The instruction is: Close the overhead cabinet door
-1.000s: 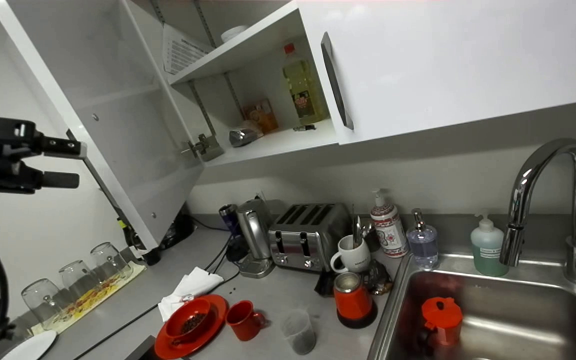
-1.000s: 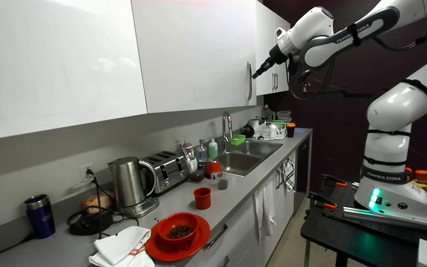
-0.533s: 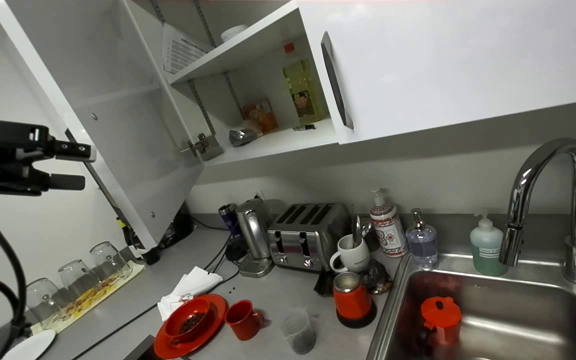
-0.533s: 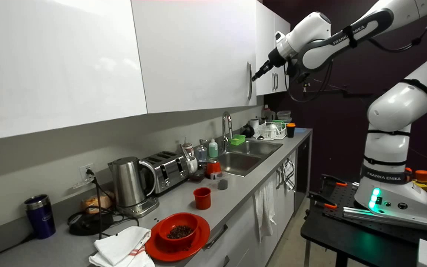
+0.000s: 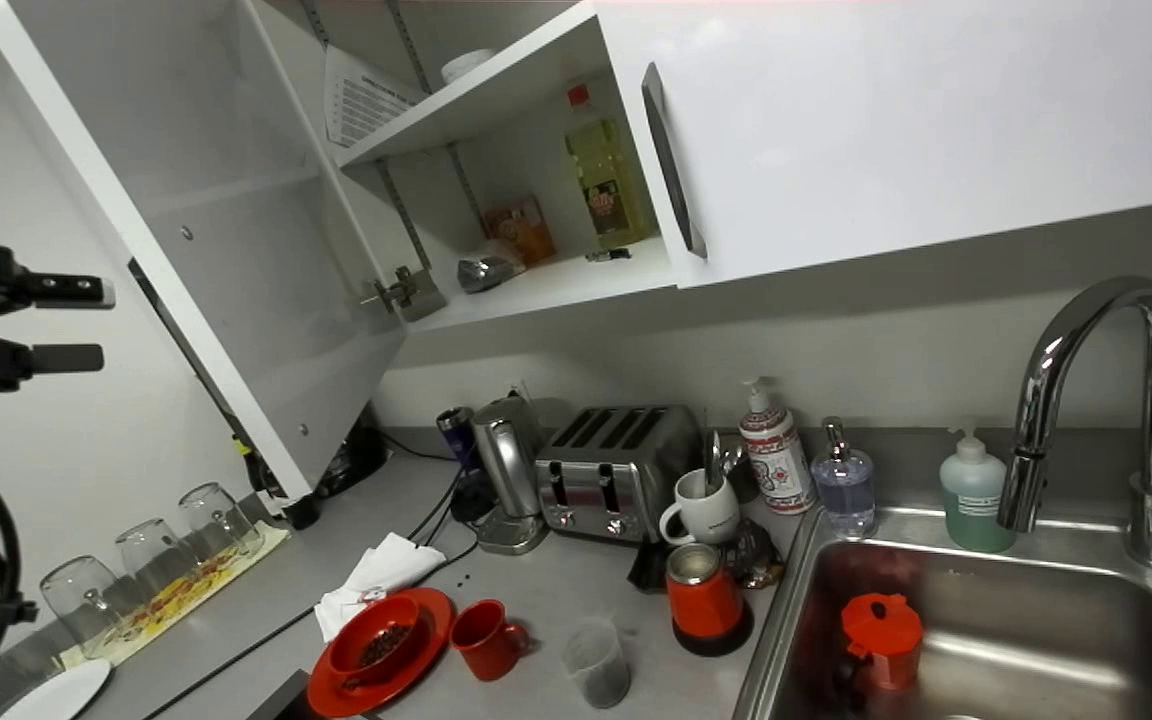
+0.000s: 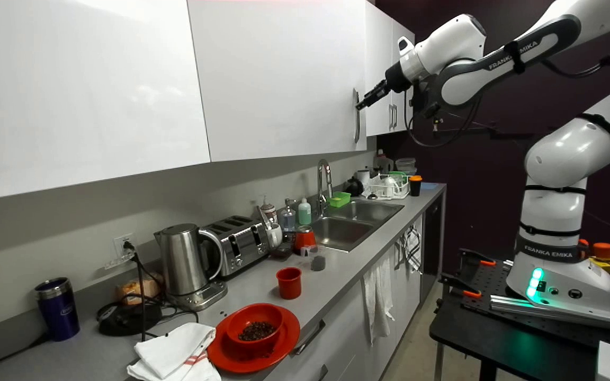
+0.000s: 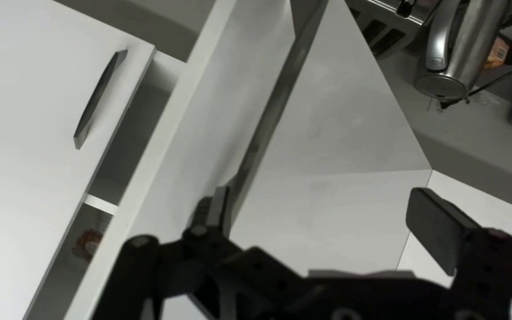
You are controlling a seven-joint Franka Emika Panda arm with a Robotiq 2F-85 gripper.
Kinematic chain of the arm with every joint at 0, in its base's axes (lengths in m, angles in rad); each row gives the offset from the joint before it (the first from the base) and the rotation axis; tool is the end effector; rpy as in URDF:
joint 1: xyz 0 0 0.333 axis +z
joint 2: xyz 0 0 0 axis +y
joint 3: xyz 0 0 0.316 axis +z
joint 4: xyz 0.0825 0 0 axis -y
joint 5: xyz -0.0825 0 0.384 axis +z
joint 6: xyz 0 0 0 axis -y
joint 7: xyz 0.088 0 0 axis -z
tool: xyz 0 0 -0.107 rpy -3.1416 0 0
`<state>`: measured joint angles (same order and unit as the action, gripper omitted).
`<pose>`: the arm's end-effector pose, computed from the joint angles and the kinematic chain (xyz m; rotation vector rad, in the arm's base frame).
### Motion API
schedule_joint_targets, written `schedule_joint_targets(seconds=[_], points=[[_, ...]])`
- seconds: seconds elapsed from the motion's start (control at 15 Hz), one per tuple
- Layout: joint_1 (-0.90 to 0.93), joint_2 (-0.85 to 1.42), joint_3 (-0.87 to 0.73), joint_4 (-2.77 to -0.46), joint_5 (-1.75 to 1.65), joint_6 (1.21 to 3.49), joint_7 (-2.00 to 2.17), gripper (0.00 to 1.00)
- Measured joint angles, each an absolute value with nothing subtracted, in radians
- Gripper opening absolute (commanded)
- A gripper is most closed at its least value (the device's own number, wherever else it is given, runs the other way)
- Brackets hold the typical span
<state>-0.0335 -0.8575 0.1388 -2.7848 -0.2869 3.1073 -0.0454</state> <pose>0.3327 0.0690 0.5774 2.3619 0.5447 1.5828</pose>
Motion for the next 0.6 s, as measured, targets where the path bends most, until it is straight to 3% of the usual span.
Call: schedule_joint_targets(seconds=[0.6], points=[[-0.121, -0.793, 0.276, -2.777, -0.245, 3.172, 0.023, 1.0]])
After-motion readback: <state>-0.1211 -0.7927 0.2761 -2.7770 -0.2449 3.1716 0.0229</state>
